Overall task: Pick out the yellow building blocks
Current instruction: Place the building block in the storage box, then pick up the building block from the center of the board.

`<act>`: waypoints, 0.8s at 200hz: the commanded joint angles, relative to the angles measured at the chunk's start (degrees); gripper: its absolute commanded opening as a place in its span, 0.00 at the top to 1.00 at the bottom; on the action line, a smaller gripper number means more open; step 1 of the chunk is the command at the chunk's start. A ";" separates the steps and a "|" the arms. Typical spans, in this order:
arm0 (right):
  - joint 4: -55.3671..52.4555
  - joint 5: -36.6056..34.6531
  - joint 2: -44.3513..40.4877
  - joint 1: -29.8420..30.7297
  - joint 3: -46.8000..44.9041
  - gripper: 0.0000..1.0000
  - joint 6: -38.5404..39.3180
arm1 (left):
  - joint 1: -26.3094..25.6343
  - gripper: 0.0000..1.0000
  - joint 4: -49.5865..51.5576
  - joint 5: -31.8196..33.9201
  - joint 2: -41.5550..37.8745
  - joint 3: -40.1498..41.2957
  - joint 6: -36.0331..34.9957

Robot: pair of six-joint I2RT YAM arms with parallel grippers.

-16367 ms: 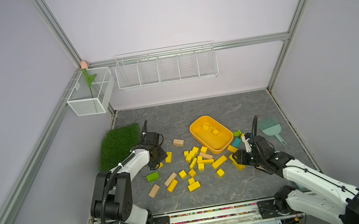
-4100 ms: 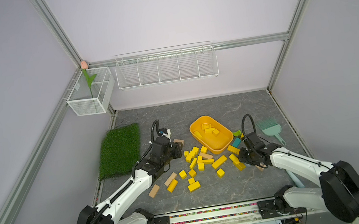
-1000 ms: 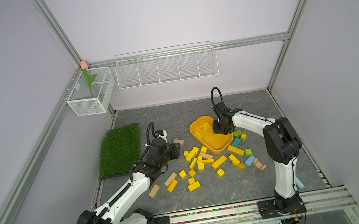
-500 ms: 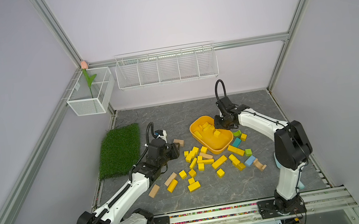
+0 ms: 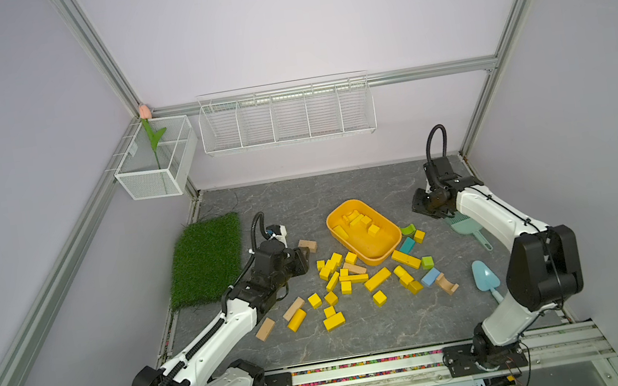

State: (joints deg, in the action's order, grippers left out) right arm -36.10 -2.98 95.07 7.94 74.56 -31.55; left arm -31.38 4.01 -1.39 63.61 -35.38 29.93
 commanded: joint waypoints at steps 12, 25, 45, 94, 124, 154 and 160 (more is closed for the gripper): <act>-2.13 0.14 2.66 0.05 -2.45 0.57 1.40 | 0.37 0.53 -1.03 -0.27 -0.65 0.49 0.72; -2.10 -0.18 3.98 0.05 -3.17 0.57 1.45 | 0.46 0.53 -1.02 -0.28 -0.76 0.50 0.75; -1.54 0.22 5.75 0.05 -4.05 0.57 1.41 | 0.48 0.53 -0.93 -0.26 -0.63 0.49 0.72; -1.29 0.70 8.86 0.06 -4.66 0.48 1.80 | 0.51 0.53 -1.02 -0.34 -0.21 0.39 0.77; -0.95 0.61 9.43 0.08 -5.06 0.48 1.91 | 0.52 0.53 -1.07 -0.44 -0.15 0.31 0.84; -0.49 1.09 10.13 0.14 -5.56 0.51 1.62 | 0.54 0.53 -1.05 -0.45 0.03 0.23 0.81; -0.23 1.26 10.22 0.14 -5.91 0.51 1.50 | 0.60 0.53 -1.03 -0.44 0.02 0.22 0.83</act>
State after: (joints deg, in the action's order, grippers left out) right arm -36.56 -2.87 104.07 7.86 70.30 -30.15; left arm -31.14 3.70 -1.52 63.64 -35.35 29.93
